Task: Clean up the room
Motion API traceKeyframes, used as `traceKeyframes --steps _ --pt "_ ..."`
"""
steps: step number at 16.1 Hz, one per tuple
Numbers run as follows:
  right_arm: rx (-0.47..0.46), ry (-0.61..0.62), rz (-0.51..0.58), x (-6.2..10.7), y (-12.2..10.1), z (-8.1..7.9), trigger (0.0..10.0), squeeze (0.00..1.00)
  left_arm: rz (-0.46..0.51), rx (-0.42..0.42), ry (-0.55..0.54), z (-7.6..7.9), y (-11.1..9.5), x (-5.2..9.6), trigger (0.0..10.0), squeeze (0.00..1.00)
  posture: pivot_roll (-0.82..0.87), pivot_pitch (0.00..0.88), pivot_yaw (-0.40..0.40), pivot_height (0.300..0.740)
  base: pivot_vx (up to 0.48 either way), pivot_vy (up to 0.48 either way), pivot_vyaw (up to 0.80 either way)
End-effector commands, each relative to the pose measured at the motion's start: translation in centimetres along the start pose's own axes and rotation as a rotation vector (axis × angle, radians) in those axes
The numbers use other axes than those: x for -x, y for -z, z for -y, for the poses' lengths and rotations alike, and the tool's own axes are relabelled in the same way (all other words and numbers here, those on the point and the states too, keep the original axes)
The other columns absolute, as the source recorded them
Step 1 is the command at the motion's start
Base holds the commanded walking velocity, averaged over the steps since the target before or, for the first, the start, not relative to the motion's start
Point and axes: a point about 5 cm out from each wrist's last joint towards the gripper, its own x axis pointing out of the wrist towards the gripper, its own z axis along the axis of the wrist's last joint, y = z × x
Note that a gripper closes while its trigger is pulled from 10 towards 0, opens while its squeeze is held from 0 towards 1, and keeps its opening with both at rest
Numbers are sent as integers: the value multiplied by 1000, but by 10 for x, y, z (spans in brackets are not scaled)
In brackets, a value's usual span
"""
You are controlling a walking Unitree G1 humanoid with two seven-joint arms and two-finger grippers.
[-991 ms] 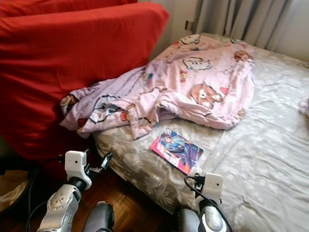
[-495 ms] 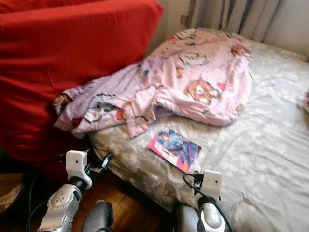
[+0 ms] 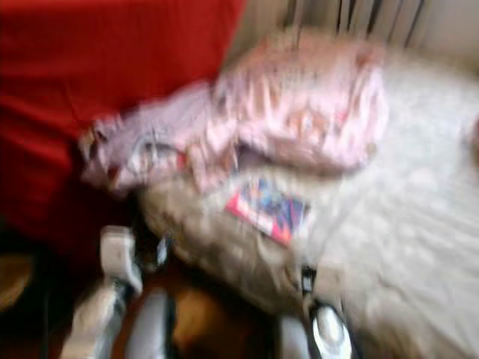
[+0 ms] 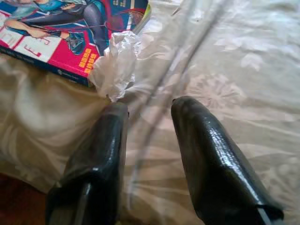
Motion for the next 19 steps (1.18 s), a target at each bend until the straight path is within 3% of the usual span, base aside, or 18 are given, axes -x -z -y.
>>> traceKeyframes --steps 1,6,14,15,17,19 --pt "3 -8 -15 2 4 -2 10000 0 30 -22 8 -2 -10 -6 10000 0 27 126 -39 582 0 0 0" --pt "15 -63 20 0 -1 -8 10000 0 33 -21 4 -3 -11 -6 10000 0 26 126 -36 582 0 0 119" --pt "8 -89 51 -9 -15 -12 10000 0 39 -24 -1 -4 -13 -6 10000 0 33 129 -33 582 255 0 277" --pt "-4 -84 61 -11 -17 -11 10000 0 39 -23 -1 -4 -13 -6 10000 0 33 129 -32 582 266 0 419" --pt "-127 -50 79 -19 -29 -9 10000 0 37 -22 4 -3 -14 -7 10000 0 34 134 -26 582 0 0 0" --pt "-127 -71 93 -24 -37 -12 10000 0 39 -20 10 -2 -14 -7 10000 0 36 136 -24 582 0 0 0"
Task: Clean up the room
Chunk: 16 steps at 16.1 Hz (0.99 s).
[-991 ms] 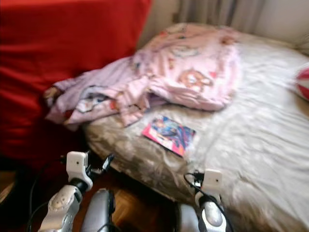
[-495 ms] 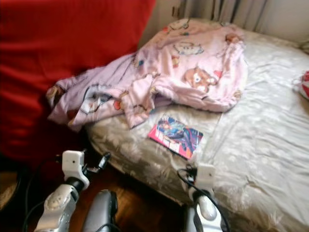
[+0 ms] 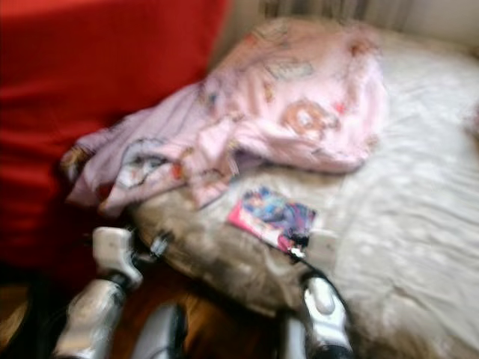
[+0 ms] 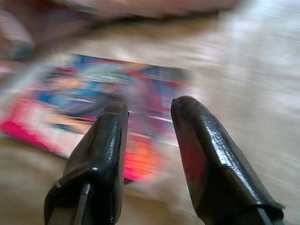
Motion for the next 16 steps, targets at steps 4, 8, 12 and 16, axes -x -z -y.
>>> traceKeyframes --steps 4,8,12,16 --pt "-12 12 -39 -9 -4 -1 10000 667 -28 -10 -15 -7 4 7 10000 0 50 144 -22 582 0 0 0" --pt "-135 62 -85 -22 -13 1 10000 1000 -30 -17 -14 -9 2 12 10000 0 76 168 -8 582 0 0 0" --pt "-172 53 -85 -27 -19 -5 10000 1000 -14 -9 -18 -9 -4 12 10000 0 93 193 -1 582 0 0 0" --pt "-275 65 -132 -29 -16 -6 10000 0 -19 -8 -4 -7 -9 18 10000 0 124 237 11 582 0 0 0"
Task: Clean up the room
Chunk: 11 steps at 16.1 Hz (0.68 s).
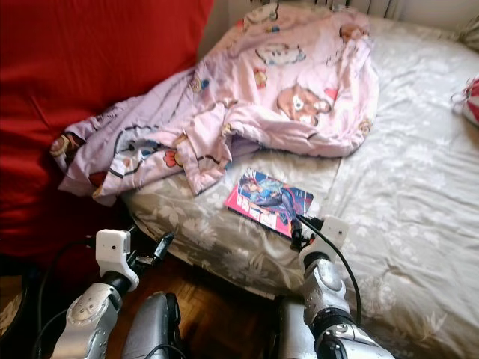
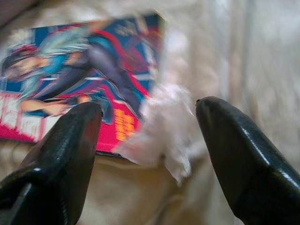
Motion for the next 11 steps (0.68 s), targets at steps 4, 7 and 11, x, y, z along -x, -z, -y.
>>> traceKeyframes --steps 4,7,11 --pt "-92 19 -26 -3 -1 0 10000 0 -43 -4 9 -4 3 16 10000 0 149 257 23 582 0 0 0" --pt "-101 -18 -39 -5 -4 -7 10000 0 -50 -8 9 -4 1 20 10000 0 154 265 26 582 0 0 0" --pt "-81 -22 -39 -6 -6 -9 0 0 -72 -9 9 -5 3 21 10000 0 156 262 28 582 0 0 0"
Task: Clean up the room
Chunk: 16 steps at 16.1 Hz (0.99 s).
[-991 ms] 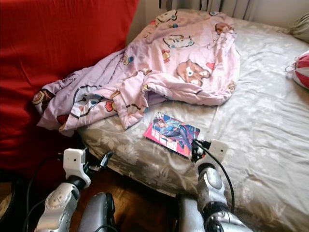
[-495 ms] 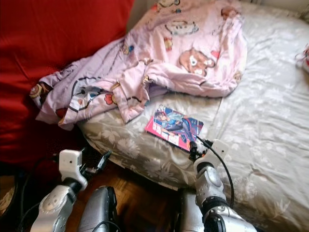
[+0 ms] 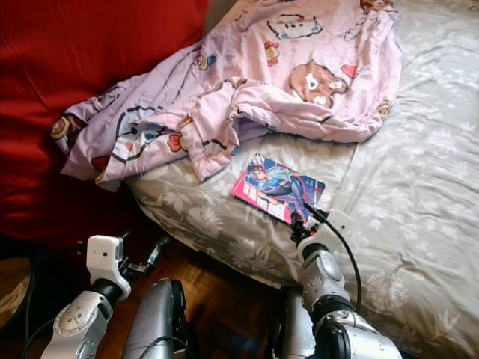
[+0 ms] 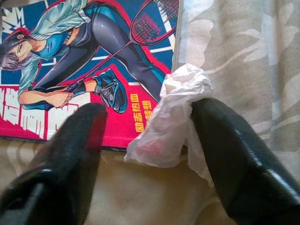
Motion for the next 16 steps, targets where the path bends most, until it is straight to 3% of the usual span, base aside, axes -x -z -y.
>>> traceKeyframes --steps 1,5,16 --pt "-7 17 -22 1 6 2 0 0 -37 3 1 -2 7 5 10000 0 151 261 27 582 0 0 0" --pt "4 33 -21 4 8 8 0 0 -53 7 -1 -2 10 7 10000 0 155 255 24 582 0 0 0" --pt "62 7 -27 4 12 2 0 0 -76 20 -1 0 16 2 10000 0 144 222 12 582 0 0 0"
